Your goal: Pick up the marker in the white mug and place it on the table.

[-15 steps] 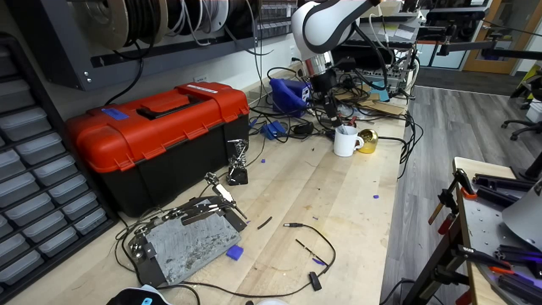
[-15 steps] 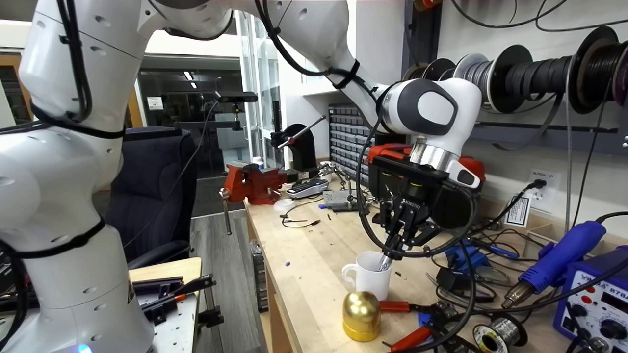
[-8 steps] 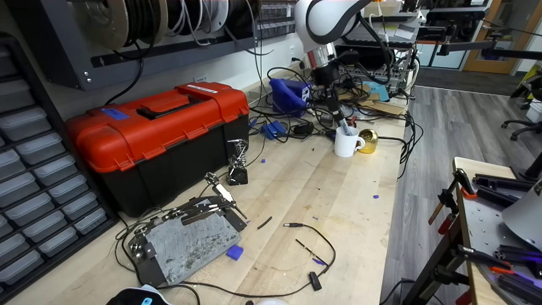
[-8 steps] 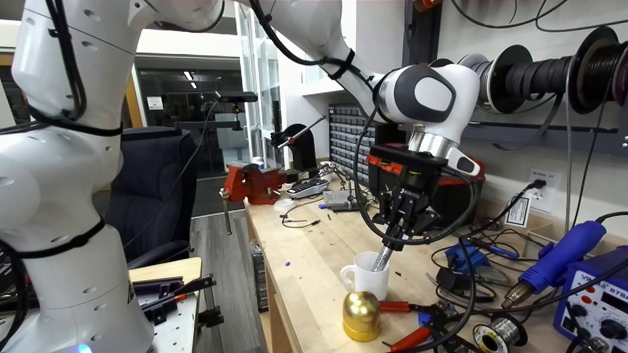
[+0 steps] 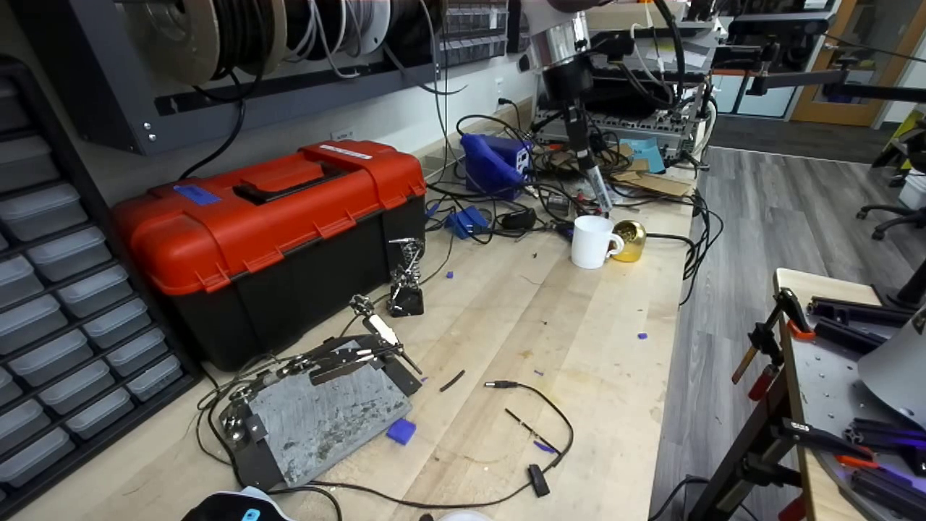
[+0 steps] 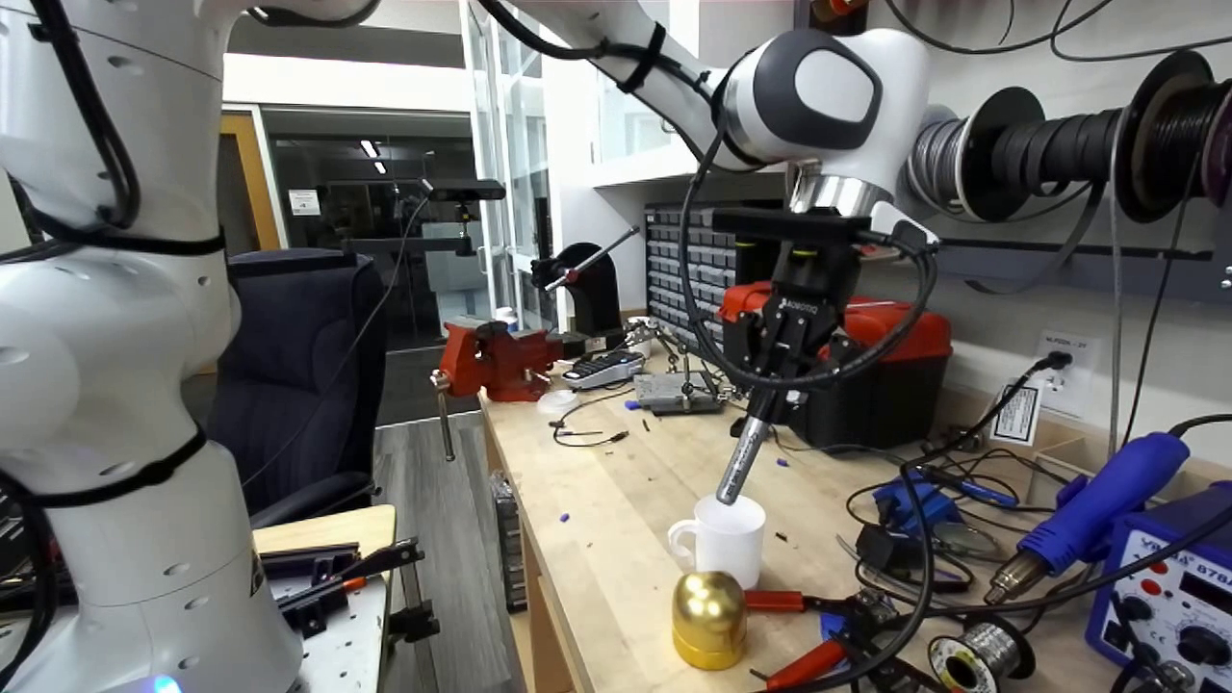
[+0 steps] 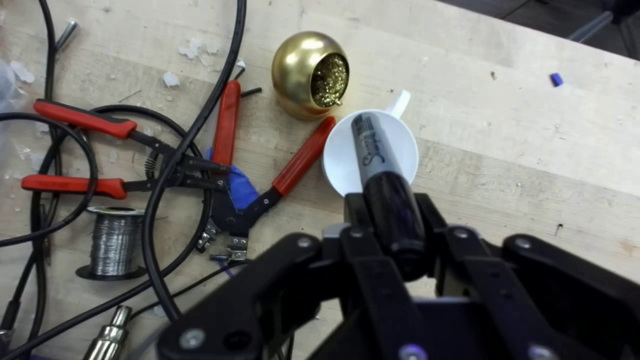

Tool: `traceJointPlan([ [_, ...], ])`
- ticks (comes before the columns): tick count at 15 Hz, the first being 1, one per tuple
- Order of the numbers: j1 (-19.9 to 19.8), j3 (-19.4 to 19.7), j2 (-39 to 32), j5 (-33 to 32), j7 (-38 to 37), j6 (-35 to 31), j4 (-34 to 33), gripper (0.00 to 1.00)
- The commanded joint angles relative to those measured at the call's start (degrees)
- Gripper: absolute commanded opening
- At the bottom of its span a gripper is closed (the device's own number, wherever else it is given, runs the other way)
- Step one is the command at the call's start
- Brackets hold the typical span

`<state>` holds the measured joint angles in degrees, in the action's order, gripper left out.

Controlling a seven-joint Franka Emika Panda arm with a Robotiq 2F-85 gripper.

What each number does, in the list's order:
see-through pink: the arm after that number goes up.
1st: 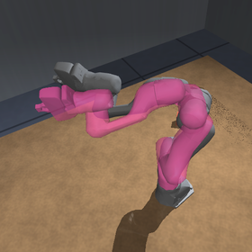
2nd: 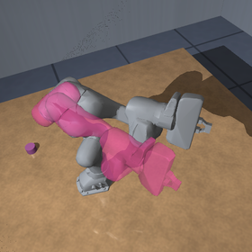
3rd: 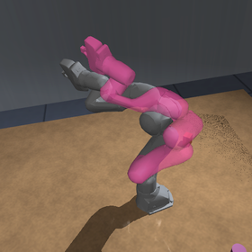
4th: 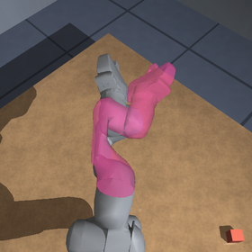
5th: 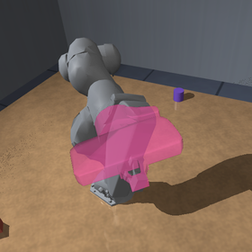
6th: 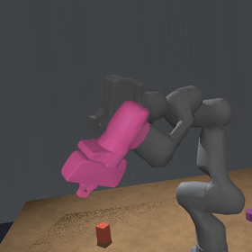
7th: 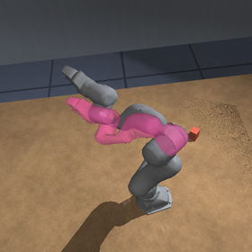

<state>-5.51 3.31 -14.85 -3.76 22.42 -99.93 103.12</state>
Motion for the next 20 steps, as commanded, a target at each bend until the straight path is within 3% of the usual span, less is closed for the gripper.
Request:
traceJointPlan([
  [1,0.73,-0.91,4.12,-1.28,-0.28,4.56,-1.0,0.04],
  [5,2.72,-3.3,1.28,-0.51,0.83,12.34,-7.75,0.04],
  [13,5.5,-7.19,-12.21,-0.56,4.21,27.97,-24.61,0.04],
  [20,5.65,-7.04,-20.64,-2.93,3.73,23.02,-29.32,0.04],
])
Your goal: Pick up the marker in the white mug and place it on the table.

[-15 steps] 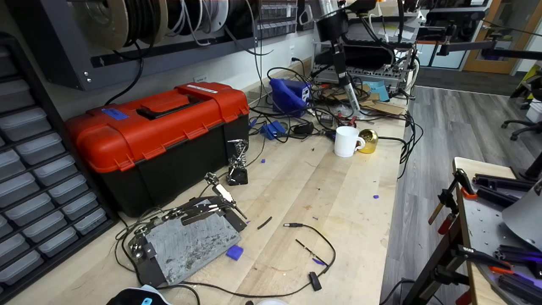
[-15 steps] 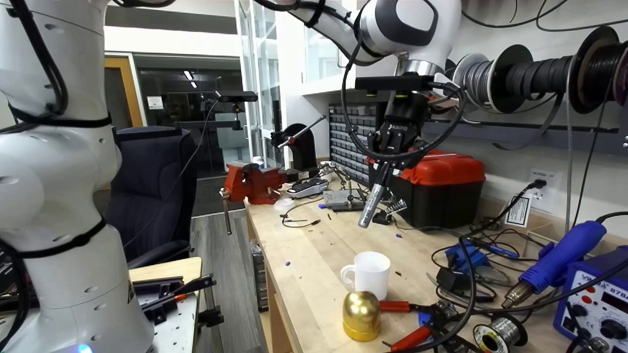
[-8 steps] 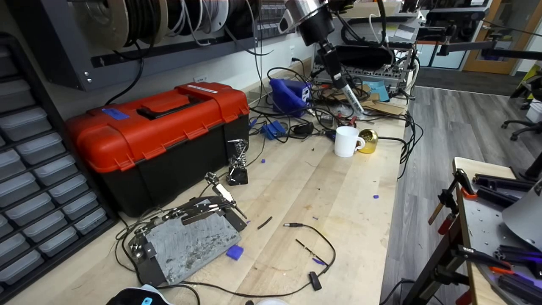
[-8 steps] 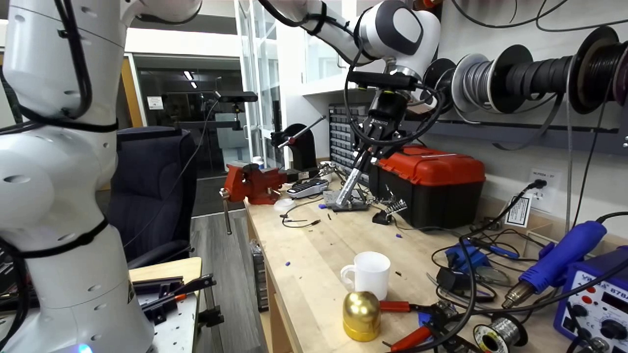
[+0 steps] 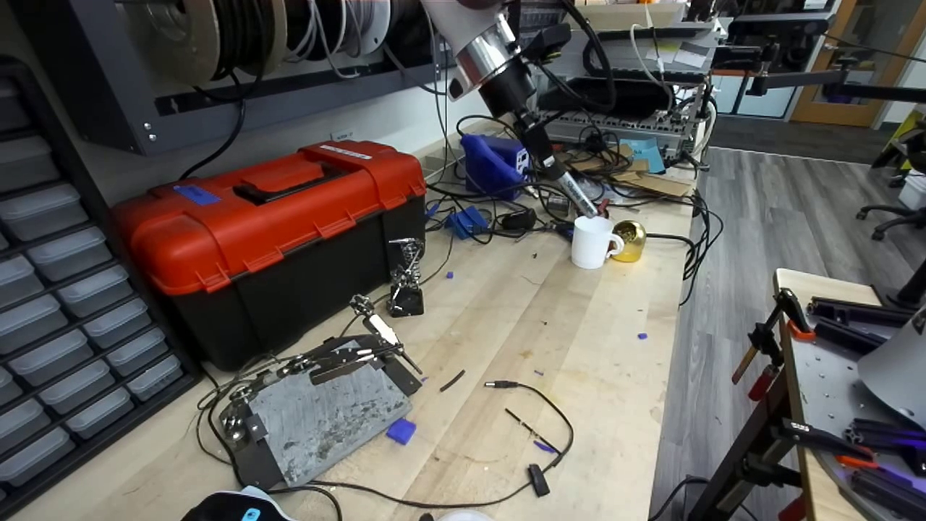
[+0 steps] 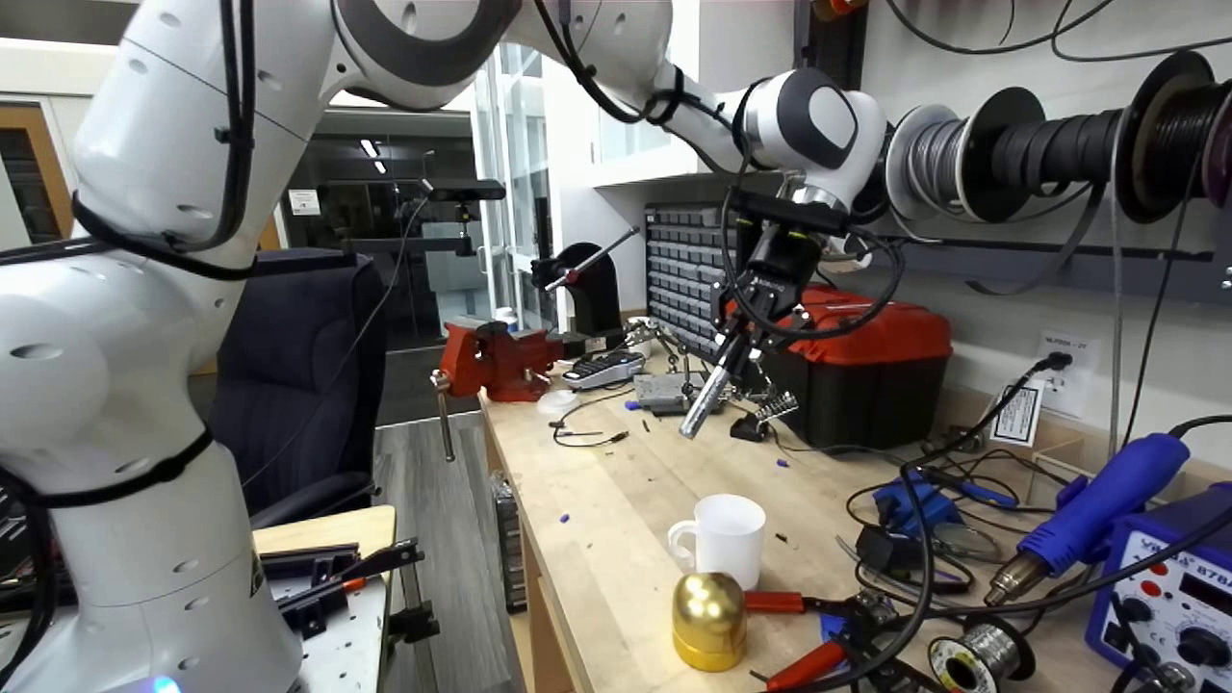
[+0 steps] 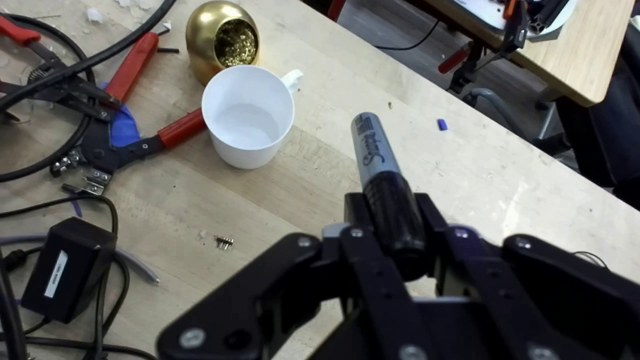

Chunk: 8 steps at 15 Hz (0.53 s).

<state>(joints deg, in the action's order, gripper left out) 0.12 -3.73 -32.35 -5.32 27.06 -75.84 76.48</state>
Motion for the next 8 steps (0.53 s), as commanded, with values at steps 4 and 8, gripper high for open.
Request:
traceJointPlan([
  [4,-0.46,-0.38,-3.81,-0.59,-1.16,-3.5,0.51,0.04],
  [8,-0.56,-0.99,-2.13,1.91,-2.74,-4.87,6.06,0.04],
])
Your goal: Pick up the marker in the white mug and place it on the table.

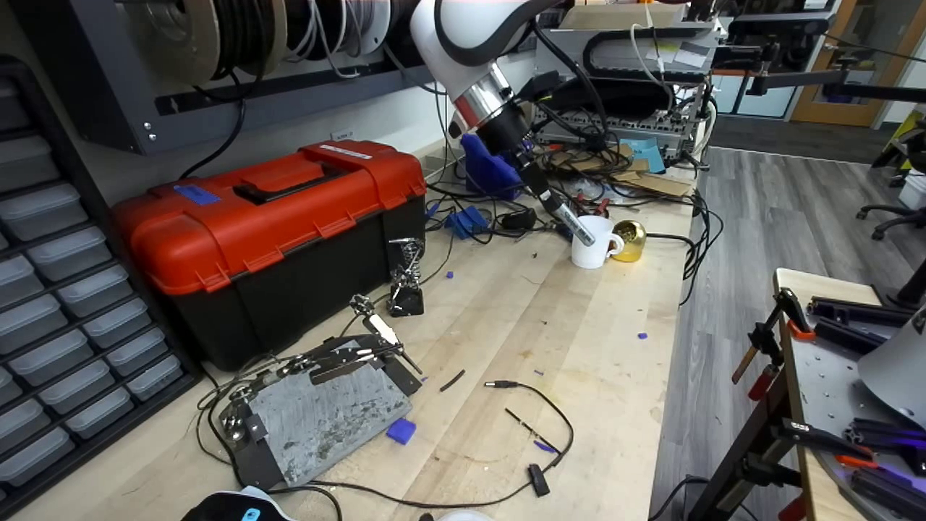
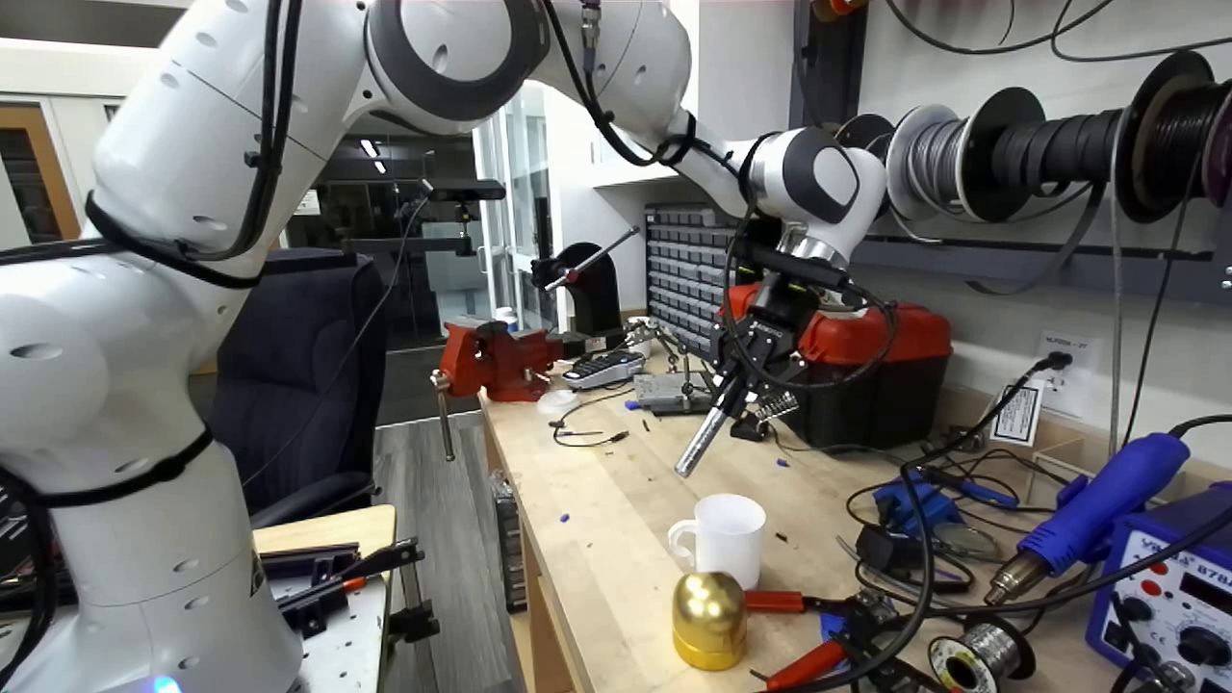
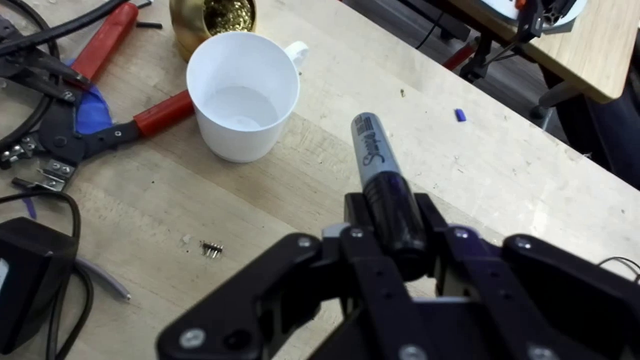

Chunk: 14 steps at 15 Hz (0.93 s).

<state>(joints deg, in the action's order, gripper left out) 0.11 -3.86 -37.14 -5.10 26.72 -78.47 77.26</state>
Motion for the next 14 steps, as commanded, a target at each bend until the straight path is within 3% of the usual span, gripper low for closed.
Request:
traceJointPlan([
  [1,-0.58,-0.98,2.95,2.48,-2.9,-2.33,6.53,0.04],
  [5,-0.8,-1.44,3.05,5.84,-3.57,-2.94,10.97,0.04],
  [10,-0.33,-2.34,2.86,9.02,-3.09,-9.29,16.88,0.04],
  [11,-0.02,-2.5,3.03,8.93,-3.25,-10.6,18.1,0.3],
  [12,0.21,-2.62,3.36,9.01,-3.73,-12.26,19.48,0.44],
  [14,0.31,-2.87,4.01,9.34,-4.15,-14.87,21.69,0.58],
])
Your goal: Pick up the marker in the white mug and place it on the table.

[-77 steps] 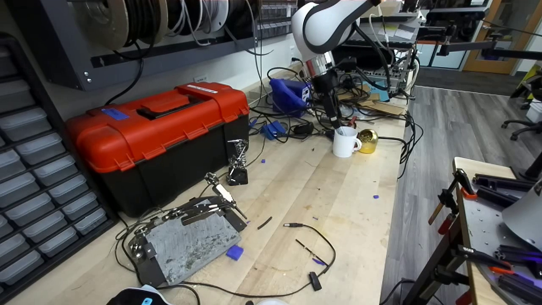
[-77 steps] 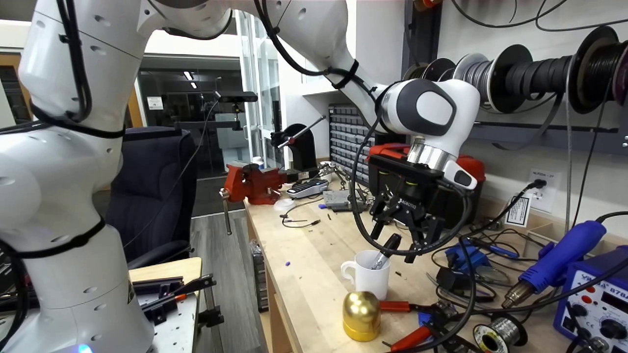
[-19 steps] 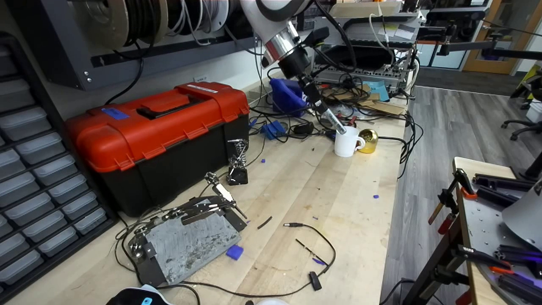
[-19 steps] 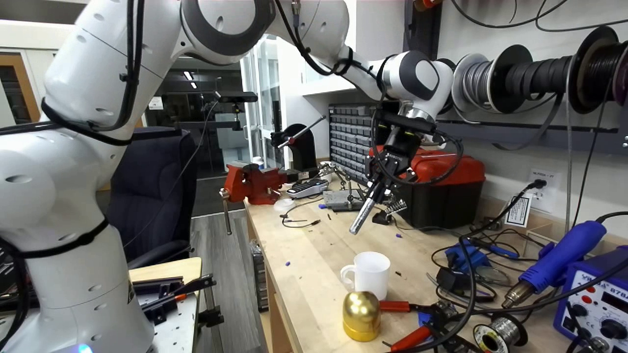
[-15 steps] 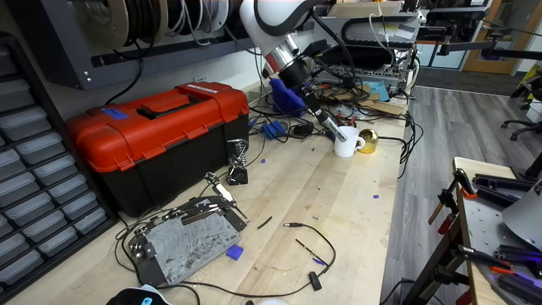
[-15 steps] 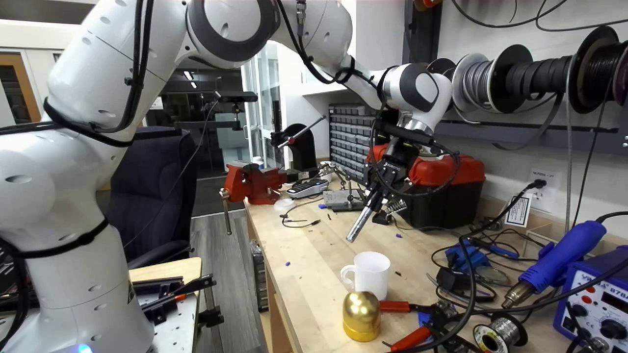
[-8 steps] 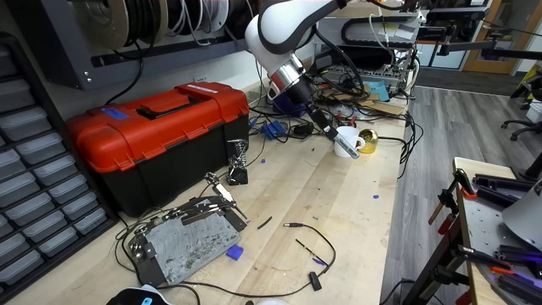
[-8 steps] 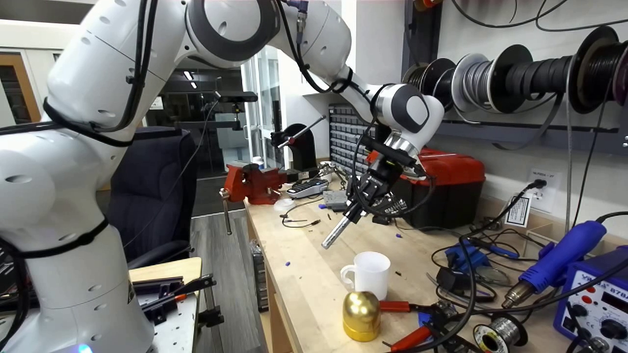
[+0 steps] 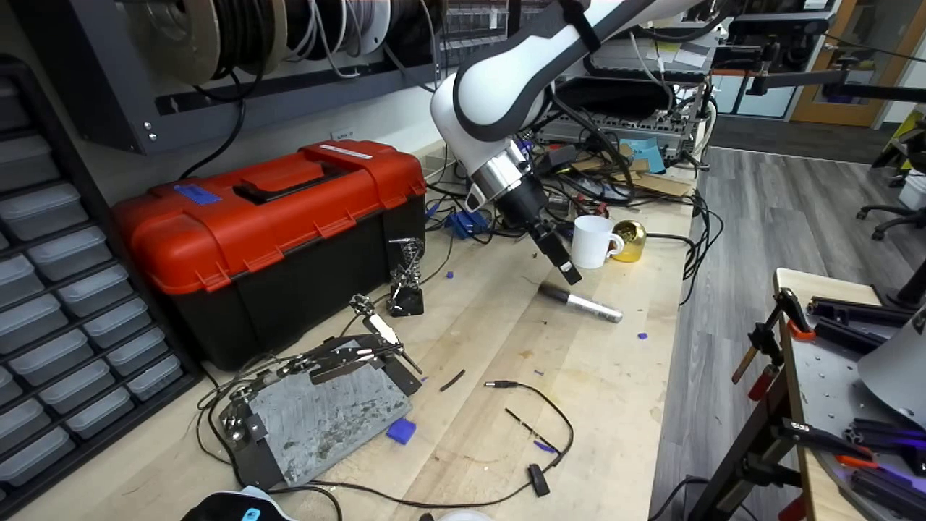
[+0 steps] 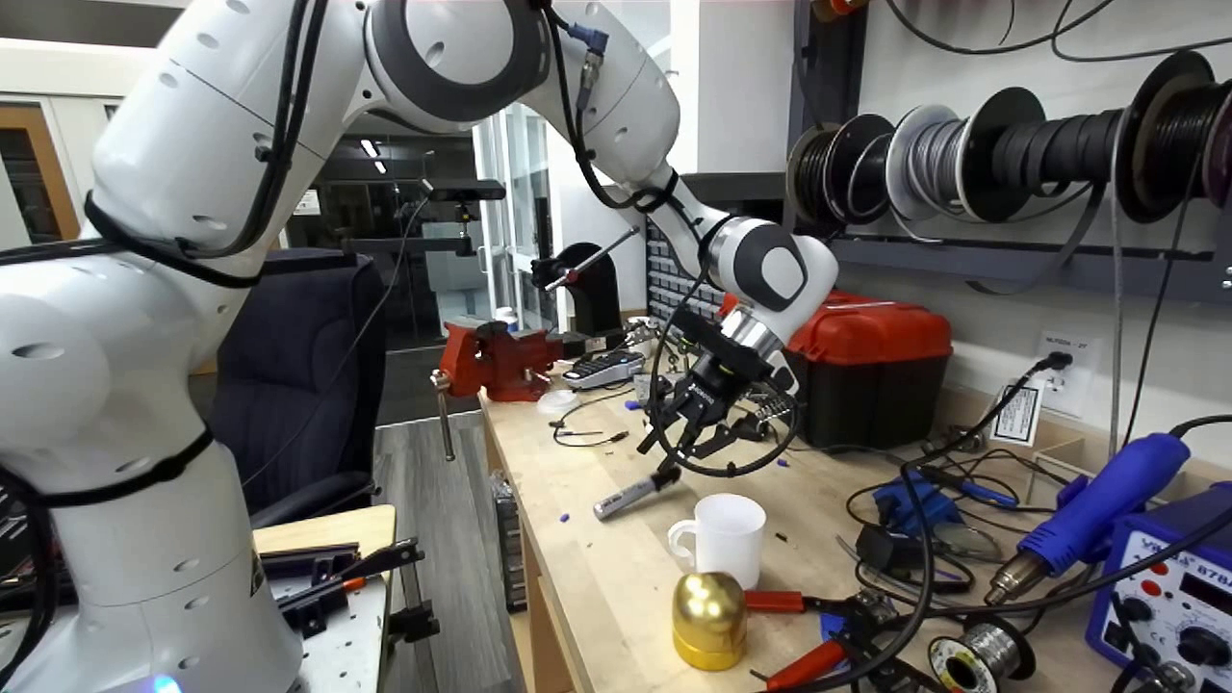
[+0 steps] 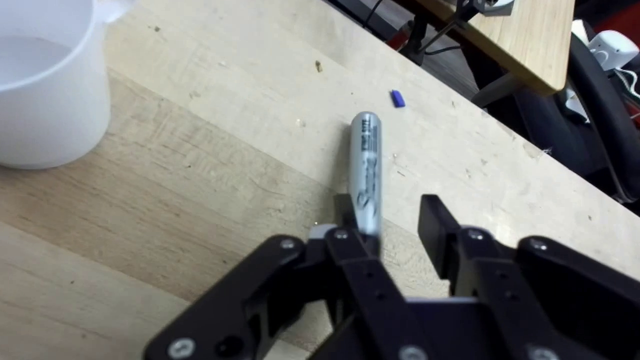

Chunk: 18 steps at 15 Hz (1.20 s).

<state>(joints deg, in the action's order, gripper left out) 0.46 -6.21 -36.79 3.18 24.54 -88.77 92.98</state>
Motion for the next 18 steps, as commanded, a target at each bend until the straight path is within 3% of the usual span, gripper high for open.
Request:
traceJointPlan([
  [1,-0.04,-0.55,4.07,1.15,-2.24,-5.82,7.03,0.64],
  [6,-1.86,-0.17,9.02,4.52,-2.68,-14.48,14.83,0.98],
  [14,-4.84,1.33,23.96,11.8,-1.36,-30.03,31.09,1.0],
  [15,-4.29,1.42,17.55,10.33,-1.31,-26.08,24.2,1.0],
  [18,-4.11,1.82,21.4,10.69,-1.29,-27.6,27.77,1.0],
])
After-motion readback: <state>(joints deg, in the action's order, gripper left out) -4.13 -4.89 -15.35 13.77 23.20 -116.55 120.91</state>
